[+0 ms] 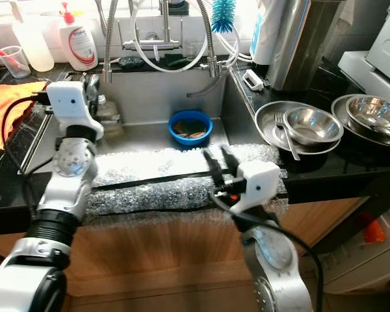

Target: Kitchen organization

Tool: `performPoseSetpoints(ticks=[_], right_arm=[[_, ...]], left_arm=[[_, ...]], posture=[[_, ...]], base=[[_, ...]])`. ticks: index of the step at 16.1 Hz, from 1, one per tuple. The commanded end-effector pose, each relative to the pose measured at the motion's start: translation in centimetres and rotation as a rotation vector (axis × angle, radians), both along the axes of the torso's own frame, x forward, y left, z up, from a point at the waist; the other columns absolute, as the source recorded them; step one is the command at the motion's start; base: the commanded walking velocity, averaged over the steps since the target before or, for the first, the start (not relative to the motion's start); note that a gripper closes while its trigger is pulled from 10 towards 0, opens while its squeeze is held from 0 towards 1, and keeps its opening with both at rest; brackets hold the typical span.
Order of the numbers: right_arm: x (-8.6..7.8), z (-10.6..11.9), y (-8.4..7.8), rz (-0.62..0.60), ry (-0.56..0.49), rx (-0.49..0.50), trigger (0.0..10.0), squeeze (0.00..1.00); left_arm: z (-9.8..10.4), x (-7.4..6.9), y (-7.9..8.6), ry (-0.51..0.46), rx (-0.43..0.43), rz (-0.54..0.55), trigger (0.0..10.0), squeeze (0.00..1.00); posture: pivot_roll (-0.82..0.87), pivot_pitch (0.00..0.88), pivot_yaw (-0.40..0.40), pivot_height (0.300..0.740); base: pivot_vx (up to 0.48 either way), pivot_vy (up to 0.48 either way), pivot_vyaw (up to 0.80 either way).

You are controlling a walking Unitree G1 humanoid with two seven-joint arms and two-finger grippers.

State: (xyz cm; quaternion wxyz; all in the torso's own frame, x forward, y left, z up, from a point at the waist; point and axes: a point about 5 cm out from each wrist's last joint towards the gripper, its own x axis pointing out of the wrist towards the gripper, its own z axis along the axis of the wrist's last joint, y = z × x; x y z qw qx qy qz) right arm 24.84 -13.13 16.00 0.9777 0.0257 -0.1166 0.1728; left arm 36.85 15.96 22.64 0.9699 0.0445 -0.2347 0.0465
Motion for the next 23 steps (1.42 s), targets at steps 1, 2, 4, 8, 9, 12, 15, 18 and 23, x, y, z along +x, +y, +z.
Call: performPoseSetpoints(ticks=[1, 2, 4, 8, 9, 12, 15, 18, 23], right_arm=[[0.1, -0.2, -0.8, -0.059, -0.009, -0.02, 10.0, 0.0], [0.2, -0.2, -1.2, -0.093, -0.018, -0.026, 10.0, 0.0], [0.3, -0.4, -1.3, -0.115, -0.03, -0.044, 10.0, 0.0], [0.1, -0.6, -1.0, -0.119, -0.04, -0.053, 10.0, 0.0], [0.1, -0.6, -0.9, -0.12, -0.042, -0.053, 10.0, 0.0], [0.3, -0.6, -0.8, -0.12, -0.048, -0.05, 10.0, 0.0], [0.3, -0.7, -0.7, -0.121, -0.048, -0.045, 10.0, 0.0], [0.4, -0.8, -0.7, -0.128, -0.042, -0.037, 10.0, 0.0], [0.6, -1.0, -0.7, -0.128, -0.035, -0.038, 10.0, 0.0]], left_arm=[[0.0, 0.1, 0.3, -0.005, 0.023, 0.007, 10.0, 0.0], [-0.3, 0.3, 0.5, 0.009, 0.035, 0.022, 10.0, 0.0], [-0.8, 0.6, 0.8, 0.042, 0.011, 0.032, 10.0, 0.0], [-1.8, 1.3, 1.2, 0.122, -0.062, 0.035, 10.0, 0.0], [-2.0, 1.3, 1.3, 0.132, -0.074, 0.036, 10.0, 0.0], [-2.5, 1.5, 1.4, 0.164, -0.123, 0.036, 10.0, 0.0], [-2.8, 1.6, 1.4, 0.182, -0.115, 0.029, 10.0, 0.0], [-3.8, 1.7, 0.9, 0.252, -0.088, -0.01, 10.0, 0.0], [-4.0, 1.6, 0.7, 0.263, -0.076, -0.026, 10.0, 0.0]], posture=[[-0.05, 0.028, 0.026, 0.74], [-0.05, 0.028, 0.026, 0.74], [-0.05, 0.028, 0.026, 0.74], [-0.05, 0.029, 0.027, 0.74], [-0.05, 0.029, 0.027, 0.74], [-0.05, 0.03, 0.026, 0.74], [-0.05, 0.03, 0.026, 0.74], [-0.05, 0.032, 0.026, 0.74], [-0.05, 0.032, 0.025, 0.74]], base=[[0.0, 0.0, 0.0], [0.0, 0.0, 0.0], [0.0, 0.0, 0.0], [0.0, 0.0, 0.0], [0.0, 0.0, 0.0], [0.0, 0.0, 0.0], [0.0, 0.0, 0.0], [0.0, 0.0, 0.0], [0.0, 0.0, 0.0]])
